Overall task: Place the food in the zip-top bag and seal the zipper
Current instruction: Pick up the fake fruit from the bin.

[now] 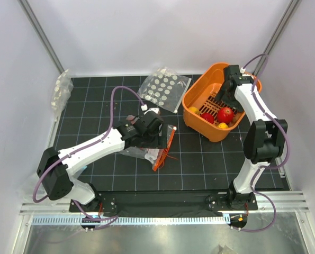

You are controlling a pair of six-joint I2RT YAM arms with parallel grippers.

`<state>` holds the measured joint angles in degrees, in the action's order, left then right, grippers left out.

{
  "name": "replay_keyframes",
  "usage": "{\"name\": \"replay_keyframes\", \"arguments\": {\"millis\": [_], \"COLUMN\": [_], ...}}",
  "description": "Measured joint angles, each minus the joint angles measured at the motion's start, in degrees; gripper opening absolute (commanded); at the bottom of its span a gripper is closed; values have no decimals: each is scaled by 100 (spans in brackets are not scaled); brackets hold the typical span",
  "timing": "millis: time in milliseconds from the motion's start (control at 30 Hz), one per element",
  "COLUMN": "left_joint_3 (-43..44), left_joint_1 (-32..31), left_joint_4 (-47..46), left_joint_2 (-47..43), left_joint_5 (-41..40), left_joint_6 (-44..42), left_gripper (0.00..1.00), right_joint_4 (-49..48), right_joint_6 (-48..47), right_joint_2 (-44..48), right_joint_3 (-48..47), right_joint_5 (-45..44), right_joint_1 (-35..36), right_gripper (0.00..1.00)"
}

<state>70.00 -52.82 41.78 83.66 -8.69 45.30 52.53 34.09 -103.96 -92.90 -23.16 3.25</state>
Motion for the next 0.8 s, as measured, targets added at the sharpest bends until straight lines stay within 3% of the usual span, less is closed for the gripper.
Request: {"name": "replay_keyframes", "arguments": {"millis": [300,400,533,600,800], "left_joint_3": [140,319,522,540,761], "left_joint_1": [-4,-4,-4,-4,-4], "left_joint_4": [114,205,264,271,343], "left_joint_2": [240,339,474,518,866], "left_joint_5": [181,188,227,245,302], "left_joint_6": [-131,-245,-385,-426,-669], "left_gripper": [82,82,82,82,81], "right_joint_4": [168,155,7,-120,-345], "right_joint_6": [-37,11,98,142,153], "right_joint_2": [-796,-935,-949,-866,-291], "right_joint_3": [-199,-190,-140,-35,216], "right_joint_5": [-87,31,186,258,651], "right_joint_1": [-107,-129,-151,-151,-160], "right_gripper": [100,94,62,52,40]}}
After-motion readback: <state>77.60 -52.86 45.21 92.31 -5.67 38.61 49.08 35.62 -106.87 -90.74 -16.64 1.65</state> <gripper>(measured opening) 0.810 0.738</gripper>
